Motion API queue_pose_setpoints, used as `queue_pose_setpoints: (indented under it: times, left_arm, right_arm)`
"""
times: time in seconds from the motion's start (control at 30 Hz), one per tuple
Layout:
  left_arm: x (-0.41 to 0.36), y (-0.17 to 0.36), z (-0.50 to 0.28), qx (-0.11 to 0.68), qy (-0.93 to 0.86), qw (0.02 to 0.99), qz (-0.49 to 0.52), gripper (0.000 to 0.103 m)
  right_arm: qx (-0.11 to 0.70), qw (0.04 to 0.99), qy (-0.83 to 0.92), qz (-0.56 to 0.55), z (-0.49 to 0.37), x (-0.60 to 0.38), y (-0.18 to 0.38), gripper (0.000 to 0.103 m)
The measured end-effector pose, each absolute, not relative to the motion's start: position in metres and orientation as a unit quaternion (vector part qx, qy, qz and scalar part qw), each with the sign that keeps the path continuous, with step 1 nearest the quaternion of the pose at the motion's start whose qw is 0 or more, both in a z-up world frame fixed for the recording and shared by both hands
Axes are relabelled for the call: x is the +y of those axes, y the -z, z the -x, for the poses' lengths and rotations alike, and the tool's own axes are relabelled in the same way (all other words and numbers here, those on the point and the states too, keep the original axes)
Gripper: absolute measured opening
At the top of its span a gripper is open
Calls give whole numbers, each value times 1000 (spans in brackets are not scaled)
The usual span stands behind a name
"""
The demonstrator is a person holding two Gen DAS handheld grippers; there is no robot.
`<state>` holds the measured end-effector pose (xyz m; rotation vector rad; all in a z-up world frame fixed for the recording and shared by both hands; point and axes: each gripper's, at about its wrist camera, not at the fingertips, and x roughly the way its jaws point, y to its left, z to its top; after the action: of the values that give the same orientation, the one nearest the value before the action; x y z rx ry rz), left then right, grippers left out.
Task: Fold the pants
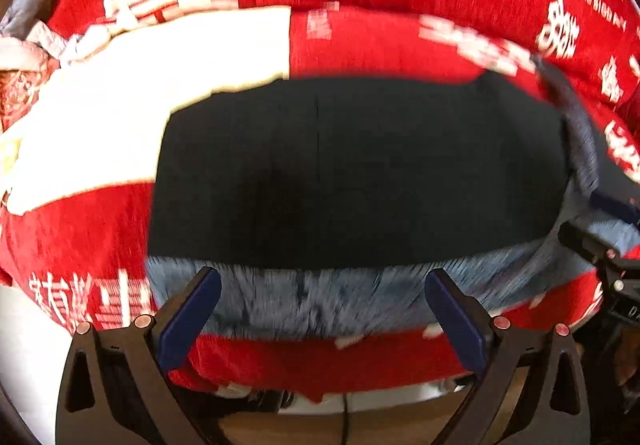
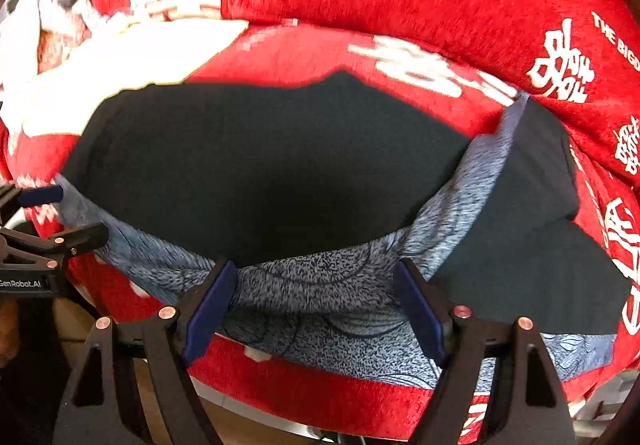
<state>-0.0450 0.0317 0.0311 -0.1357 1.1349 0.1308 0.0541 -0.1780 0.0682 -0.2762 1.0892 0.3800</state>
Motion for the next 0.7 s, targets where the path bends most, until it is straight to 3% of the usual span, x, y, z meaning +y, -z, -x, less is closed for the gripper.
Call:
queue_pose_setpoints:
  times: [0.17, 0.3, 0.5, 0.7]
  left_arm:
    - [7, -46, 1, 525, -44, 847, 74, 102]
    - [-28, -15, -22, 572, -42, 819, 15, 102]
    - [-30, -14, 16, 553, -32, 832, -31, 103]
    - [-16, -13, 22, 585, -39, 810, 26, 103]
  right_arm:
    - [505, 848, -129, 90, -88, -199, -83, 84]
    - [530, 843, -74, 44, -115, -235, -84, 84]
    - [517, 856, -6, 17, -149, -304, -97, 89]
    - [517, 853, 68, -28, -244, -338, -100, 93]
